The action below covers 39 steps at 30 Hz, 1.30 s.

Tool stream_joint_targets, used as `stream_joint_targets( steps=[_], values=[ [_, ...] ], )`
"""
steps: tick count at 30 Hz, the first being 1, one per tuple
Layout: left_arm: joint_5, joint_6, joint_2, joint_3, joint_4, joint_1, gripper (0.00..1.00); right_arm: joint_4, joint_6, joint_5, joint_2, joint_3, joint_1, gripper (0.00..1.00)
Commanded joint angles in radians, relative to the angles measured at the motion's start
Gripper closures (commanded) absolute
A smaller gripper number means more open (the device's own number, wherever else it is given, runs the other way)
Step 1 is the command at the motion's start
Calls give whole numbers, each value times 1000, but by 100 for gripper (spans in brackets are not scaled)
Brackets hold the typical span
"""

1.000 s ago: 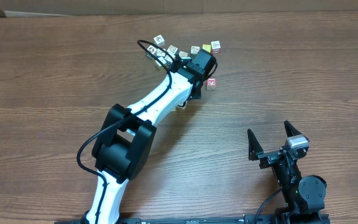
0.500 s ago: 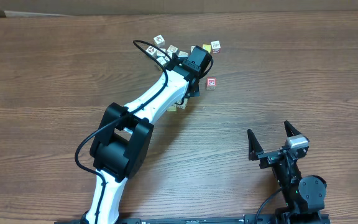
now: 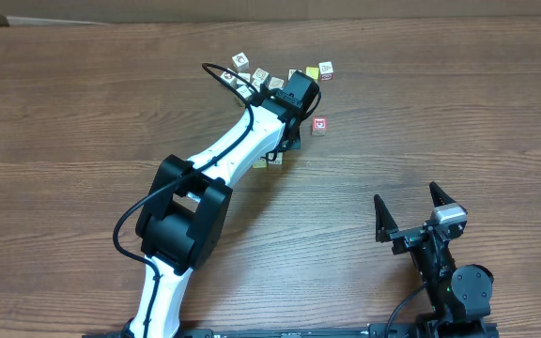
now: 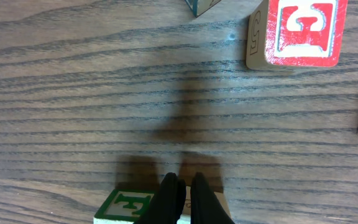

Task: Form a horizontal line

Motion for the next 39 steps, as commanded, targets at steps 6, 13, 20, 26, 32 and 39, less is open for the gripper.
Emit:
stream_joint_targets(
  steps=[6, 13, 20, 26, 32, 39],
  values=[
    [-12, 18, -12, 42, 17, 1, 96, 3, -5, -2, -8, -10, -3, 0],
    [-19, 18, -13, 69, 21, -3, 96, 3, -5, -2, -8, -10, -3, 0],
    [-19, 19, -12, 61, 18, -2, 96, 3, -5, -2, -8, -10, -3, 0],
    [-11, 18, -12, 45, -16, -2, 96, 3, -5, -2, -8, -10, -3, 0],
    [42, 18, -12, 37, -18, -2, 96, 3, -5, -2, -8, -10, -3, 0],
    [61, 11, -12, 35, -38, -2, 96, 3, -5, -2, -8, -10, -3, 0]
  ],
)
